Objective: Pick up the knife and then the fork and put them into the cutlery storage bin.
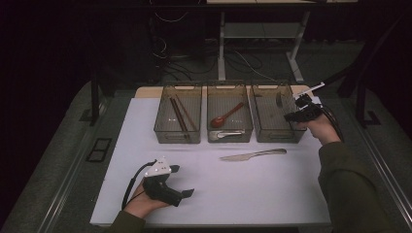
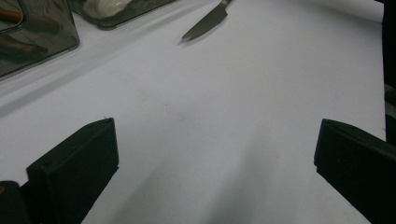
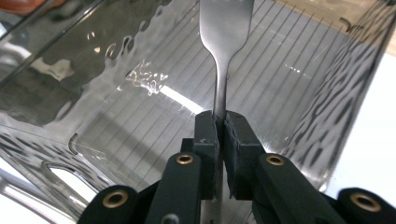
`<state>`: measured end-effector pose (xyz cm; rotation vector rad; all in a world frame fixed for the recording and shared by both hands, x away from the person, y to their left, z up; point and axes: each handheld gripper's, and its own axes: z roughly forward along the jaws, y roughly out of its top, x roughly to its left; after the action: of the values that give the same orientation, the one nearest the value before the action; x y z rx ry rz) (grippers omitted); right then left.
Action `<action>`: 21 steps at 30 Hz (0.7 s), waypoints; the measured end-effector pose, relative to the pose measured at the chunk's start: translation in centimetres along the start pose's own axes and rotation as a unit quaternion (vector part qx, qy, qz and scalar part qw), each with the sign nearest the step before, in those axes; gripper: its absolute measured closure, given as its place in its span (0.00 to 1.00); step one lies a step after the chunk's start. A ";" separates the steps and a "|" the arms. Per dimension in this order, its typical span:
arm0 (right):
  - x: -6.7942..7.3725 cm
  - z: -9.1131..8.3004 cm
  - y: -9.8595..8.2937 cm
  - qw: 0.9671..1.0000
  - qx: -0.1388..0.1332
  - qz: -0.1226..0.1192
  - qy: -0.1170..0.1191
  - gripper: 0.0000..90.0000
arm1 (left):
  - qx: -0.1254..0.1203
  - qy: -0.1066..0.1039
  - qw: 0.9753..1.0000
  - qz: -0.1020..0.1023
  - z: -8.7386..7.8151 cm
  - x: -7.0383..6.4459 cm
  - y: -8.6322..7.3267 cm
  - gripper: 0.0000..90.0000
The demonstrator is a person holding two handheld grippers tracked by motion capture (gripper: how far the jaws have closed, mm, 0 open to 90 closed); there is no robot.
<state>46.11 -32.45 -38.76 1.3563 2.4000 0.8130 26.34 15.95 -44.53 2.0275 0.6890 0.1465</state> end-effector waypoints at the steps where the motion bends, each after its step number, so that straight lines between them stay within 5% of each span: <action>1: 0.0 0.1 0.0 1.000 0.003 0.000 0.002 0.90 | 0.000 0.000 1.000 0.000 0.0 0.0 0.0 0.00; 7: 0.2 -0.1 0.0 1.000 -0.008 0.003 -0.002 0.74 | 0.000 -0.001 1.000 -0.001 0.0 0.0 0.0 0.00; 14: 0.9 -2.3 -0.5 0.998 -0.065 0.008 0.018 0.63 | 0.002 -0.001 1.000 -0.001 0.0 0.0 0.0 0.00; 18: 2.0 -3.9 -1.3 0.995 -0.091 0.003 0.029 0.68 | 0.001 0.001 1.000 -0.002 0.0 0.0 0.0 0.00; 21: 3.1 -4.9 -2.1 0.994 -0.100 -0.005 0.044 0.81 | 0.001 0.001 1.000 -0.002 0.0 0.0 0.0 0.00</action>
<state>40.67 -32.33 -35.88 1.2546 2.3136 1.0983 26.32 15.94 -44.52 2.0276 0.6931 0.1453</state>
